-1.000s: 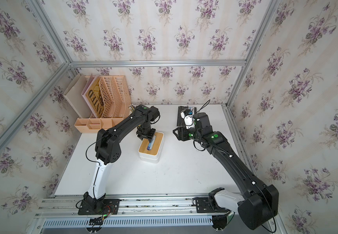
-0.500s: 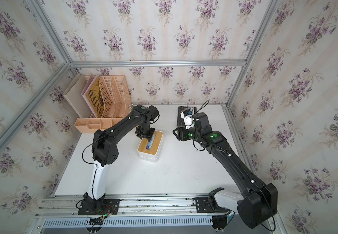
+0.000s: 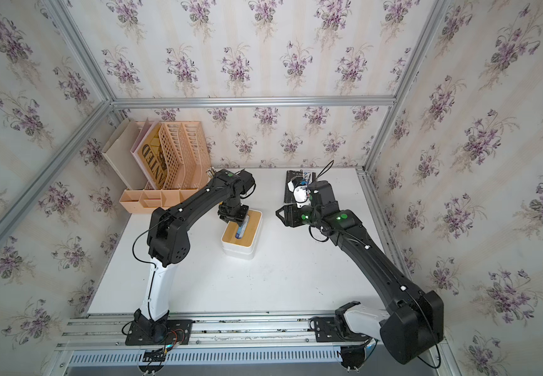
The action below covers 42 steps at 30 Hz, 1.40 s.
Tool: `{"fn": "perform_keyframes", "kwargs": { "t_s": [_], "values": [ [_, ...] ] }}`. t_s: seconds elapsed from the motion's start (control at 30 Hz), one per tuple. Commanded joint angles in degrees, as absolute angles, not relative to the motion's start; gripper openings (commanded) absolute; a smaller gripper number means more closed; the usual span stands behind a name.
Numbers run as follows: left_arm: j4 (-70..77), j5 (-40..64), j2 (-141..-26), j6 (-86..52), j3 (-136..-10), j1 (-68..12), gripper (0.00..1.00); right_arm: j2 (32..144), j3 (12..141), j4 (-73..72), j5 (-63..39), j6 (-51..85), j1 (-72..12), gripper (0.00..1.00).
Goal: Put the tissue paper into the tissue box
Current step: Close the box lid on the tissue box.
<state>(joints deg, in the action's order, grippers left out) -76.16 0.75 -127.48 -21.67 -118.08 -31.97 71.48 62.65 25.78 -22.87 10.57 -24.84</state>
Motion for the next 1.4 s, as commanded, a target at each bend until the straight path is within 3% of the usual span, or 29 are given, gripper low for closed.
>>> {"fn": "perform_keyframes", "kwargs": {
  "t_s": [0.0, 0.27, 0.8, 1.37],
  "values": [
    [-75.17, 0.09, -127.44, -21.73, -118.06, -31.87, 0.29, 72.95, 62.32, 25.21, -25.82, 10.81, -26.92, 0.57],
    [-74.7, 0.44, -127.71, -21.53, -118.22, -31.81, 0.29, 76.43, 61.92, 23.43, -25.27, 11.46, -36.54, 0.46],
    [-73.42, 1.05, -127.45, -21.17, -117.4, -31.46, 0.29, 79.19, 60.24, 12.53, -23.76, 19.16, -45.24, 0.41],
    [-71.07, 0.97, -124.85, -21.23, -115.14, -31.26, 0.28, 82.94, 61.59, 11.05, -22.12, 19.96, -47.46, 0.35]
  ]
}}
